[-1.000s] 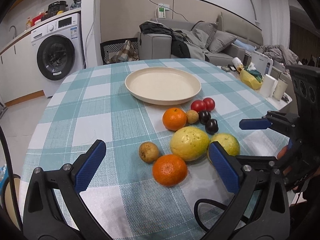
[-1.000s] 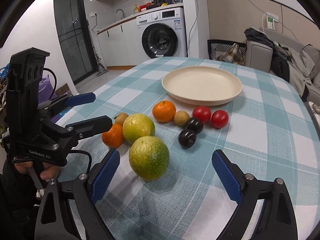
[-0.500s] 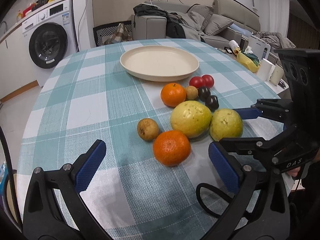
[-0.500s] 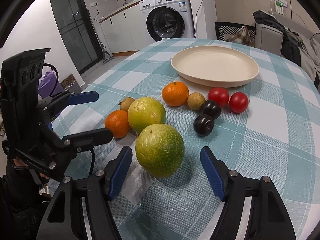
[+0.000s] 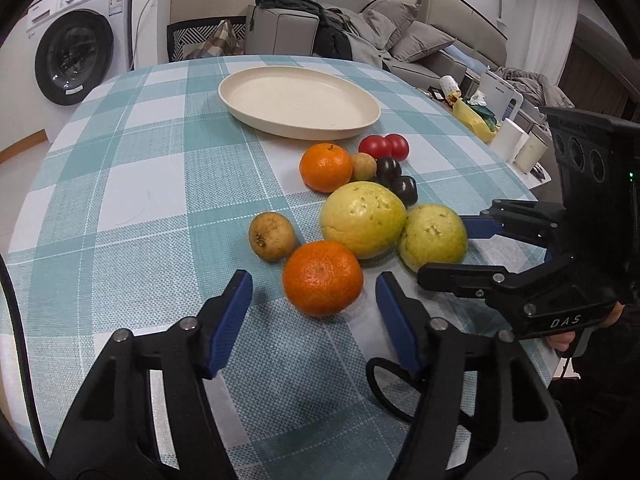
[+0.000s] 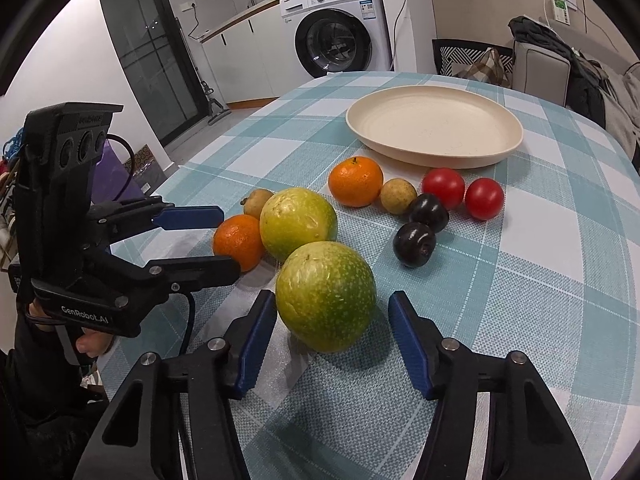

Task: Organize fruits
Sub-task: 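Grasp the mandarin orange with the left tool while the right tool grasps the green citrus, then lift and carry the mandarin with the left tool while the right tool carries the green citrus to the plate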

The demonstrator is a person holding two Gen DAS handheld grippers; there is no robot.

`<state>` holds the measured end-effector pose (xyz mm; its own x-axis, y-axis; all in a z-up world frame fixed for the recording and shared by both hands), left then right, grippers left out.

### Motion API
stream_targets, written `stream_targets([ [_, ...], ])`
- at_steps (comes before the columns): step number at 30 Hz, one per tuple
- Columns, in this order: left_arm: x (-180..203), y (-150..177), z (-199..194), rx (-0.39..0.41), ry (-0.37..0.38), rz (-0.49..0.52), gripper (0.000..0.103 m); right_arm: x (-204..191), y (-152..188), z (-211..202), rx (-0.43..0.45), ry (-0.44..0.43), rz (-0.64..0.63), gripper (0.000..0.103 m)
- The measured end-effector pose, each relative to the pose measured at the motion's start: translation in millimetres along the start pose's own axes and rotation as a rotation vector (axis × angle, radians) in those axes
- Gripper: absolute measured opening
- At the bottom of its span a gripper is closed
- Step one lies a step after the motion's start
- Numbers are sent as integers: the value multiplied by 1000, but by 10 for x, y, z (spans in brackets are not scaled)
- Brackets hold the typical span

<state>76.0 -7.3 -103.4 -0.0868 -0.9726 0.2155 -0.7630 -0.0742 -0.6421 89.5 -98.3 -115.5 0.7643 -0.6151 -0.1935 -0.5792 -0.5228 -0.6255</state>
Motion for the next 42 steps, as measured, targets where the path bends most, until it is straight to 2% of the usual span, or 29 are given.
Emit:
stream_targets([
  [2,18,5,14,-6,8,-2,54,-2,4,-4,0,-2,0,58],
  [11,81,-14,56,-1,-4,-5,46,-15,3,-3,-1,-5,-2,56],
  [14,78,-24,62,2,-20,0,39,-18,6,0,-3,-10,0,55],
  [22,86,-42,27,24,-19,9,38,-30,8,-3,1,-8,-1,50],
  [32,107,-175,-190,131,-39,11,38,-19,-33,-108,55,-8,0,49],
  [42,117,-363,-419,255,-90,26,38,42,-181,-307,166,2,24,49],
])
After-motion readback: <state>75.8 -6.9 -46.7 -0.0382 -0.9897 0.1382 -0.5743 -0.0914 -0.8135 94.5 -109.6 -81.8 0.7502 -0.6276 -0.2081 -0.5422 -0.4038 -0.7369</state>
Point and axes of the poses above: each gripper's, at about its wrist camera, not at the fingertips, and z roughly the way its jaws point, x to its right, y to its underside, the point moved 8 cm from there along z, roughly the way its jaws point
